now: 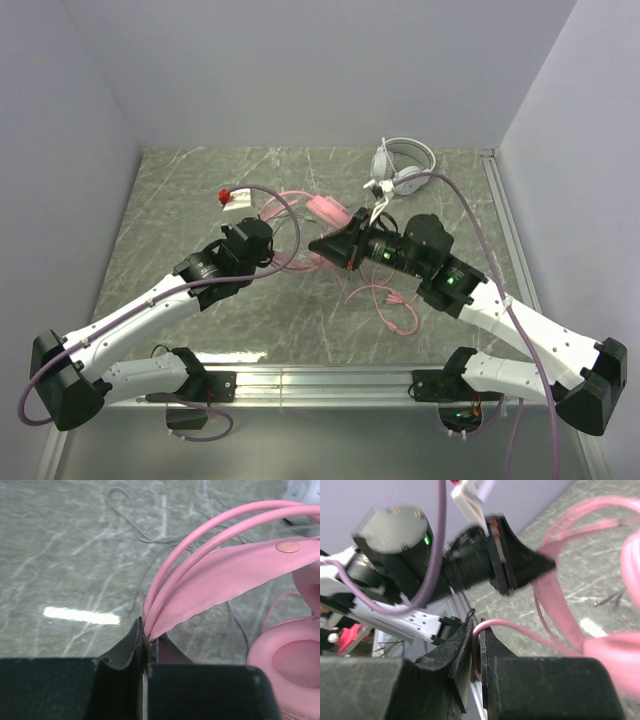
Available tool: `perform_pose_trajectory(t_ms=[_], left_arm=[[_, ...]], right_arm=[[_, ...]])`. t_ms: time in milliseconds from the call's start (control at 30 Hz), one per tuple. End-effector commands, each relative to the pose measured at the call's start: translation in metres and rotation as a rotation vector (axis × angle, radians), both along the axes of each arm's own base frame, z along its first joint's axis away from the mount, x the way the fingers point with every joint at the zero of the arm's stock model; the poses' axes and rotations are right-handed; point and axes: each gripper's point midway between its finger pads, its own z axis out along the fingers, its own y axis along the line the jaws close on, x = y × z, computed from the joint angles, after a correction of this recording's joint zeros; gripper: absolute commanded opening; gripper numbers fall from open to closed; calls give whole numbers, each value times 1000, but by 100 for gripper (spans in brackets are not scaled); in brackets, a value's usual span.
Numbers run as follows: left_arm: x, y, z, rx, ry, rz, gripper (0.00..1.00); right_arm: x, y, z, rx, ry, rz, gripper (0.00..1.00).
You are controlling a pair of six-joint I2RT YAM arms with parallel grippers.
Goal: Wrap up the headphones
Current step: Wrap the headphone cable with the right arm
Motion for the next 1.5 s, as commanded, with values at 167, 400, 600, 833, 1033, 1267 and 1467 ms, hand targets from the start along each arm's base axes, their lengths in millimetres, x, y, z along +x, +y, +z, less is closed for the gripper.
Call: perform_pose_trajectory(t_ms=[167,400,600,833,1033,1267,1467], left_arm=[[-3,-25,27,-56,-62,-119,0],[-7,-30,12,69,-38,-104,0],[-9,-41,1,105,-17,-102,0],[-10,-49,-10,95,-9,-127,0],[-15,-51,-12,83,-1,-146,0],[-32,-68,-15,40,54,-277,0],[-57,-90,-19,30,114,-434,0]], right_arm=[[7,-6,60,110,-26,129,16],[21,-8,70,110,3,161,19],[30,-17,76,169,44,182,21],[44,-29,87,192,32,141,23],[69,-42,88,178,37,82,19],[97,-55,77,177,66,55,19],[120,-62,65,184,102,46,19]])
